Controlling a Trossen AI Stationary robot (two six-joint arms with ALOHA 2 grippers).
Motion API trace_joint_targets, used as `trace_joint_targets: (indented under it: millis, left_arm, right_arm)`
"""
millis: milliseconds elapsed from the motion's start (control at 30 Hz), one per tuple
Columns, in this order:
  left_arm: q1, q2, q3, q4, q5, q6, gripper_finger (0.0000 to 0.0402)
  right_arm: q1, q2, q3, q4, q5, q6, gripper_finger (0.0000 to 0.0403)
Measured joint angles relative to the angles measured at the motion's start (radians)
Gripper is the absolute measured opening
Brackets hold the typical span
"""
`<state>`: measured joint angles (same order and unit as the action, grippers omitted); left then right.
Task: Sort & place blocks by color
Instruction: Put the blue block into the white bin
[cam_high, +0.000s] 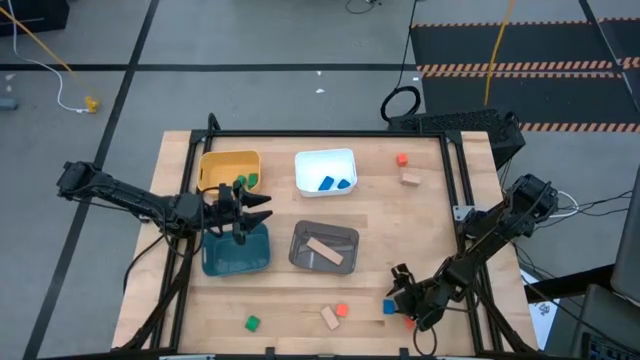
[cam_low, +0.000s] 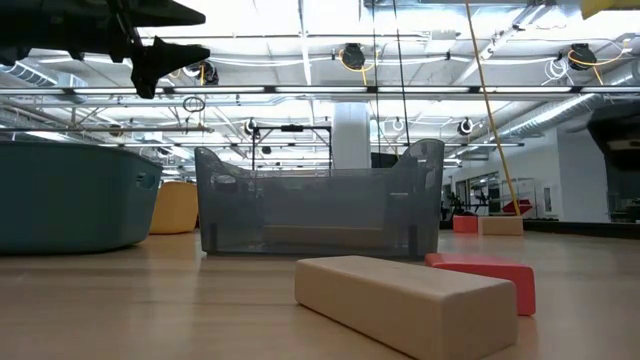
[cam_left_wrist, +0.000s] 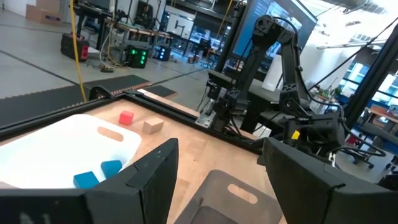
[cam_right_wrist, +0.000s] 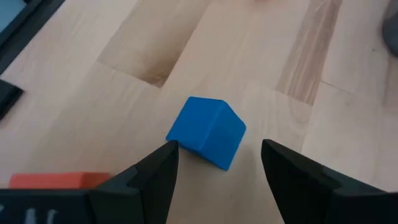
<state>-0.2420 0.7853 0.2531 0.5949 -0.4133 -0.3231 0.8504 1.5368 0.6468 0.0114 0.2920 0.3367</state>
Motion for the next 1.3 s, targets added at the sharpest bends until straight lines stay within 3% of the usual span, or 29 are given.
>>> trace_joint_targets:
  millis: [367, 467, 633, 800, 1300]
  left_arm:
    - [0.000, 0.000, 0.000, -0.001, 0.000, 0.003, 0.0234]
    - [0.000, 0.000, 0.000, -0.001, 0.000, 0.001, 0.0234]
    - [0.000, 0.000, 0.000, -0.001, 0.000, 0.001, 0.0235]
    - [0.000, 0.000, 0.000, -0.005, 0.000, 0.001, 0.0234]
    - [0.000, 0.000, 0.000, -0.024, 0.000, -0.012, 0.0234]
  right_arm:
    - [-0.059, 0.000, 0.000, 0.000, 0.124, -0.077, 0.0224]
    - [-0.065, -0.004, 0.000, -0.001, 0.119, -0.052, 0.0224]
    - [-0.064, -0.054, 0.000, 0.067, 0.018, 0.050, 0.0224]
    - [-0.067, -0.078, 0.001, 0.090, 0.022, 0.037, 0.0224]
    - [-0.131, 0.095, 0.001, 0.220, 0.015, 0.023, 0.0224]
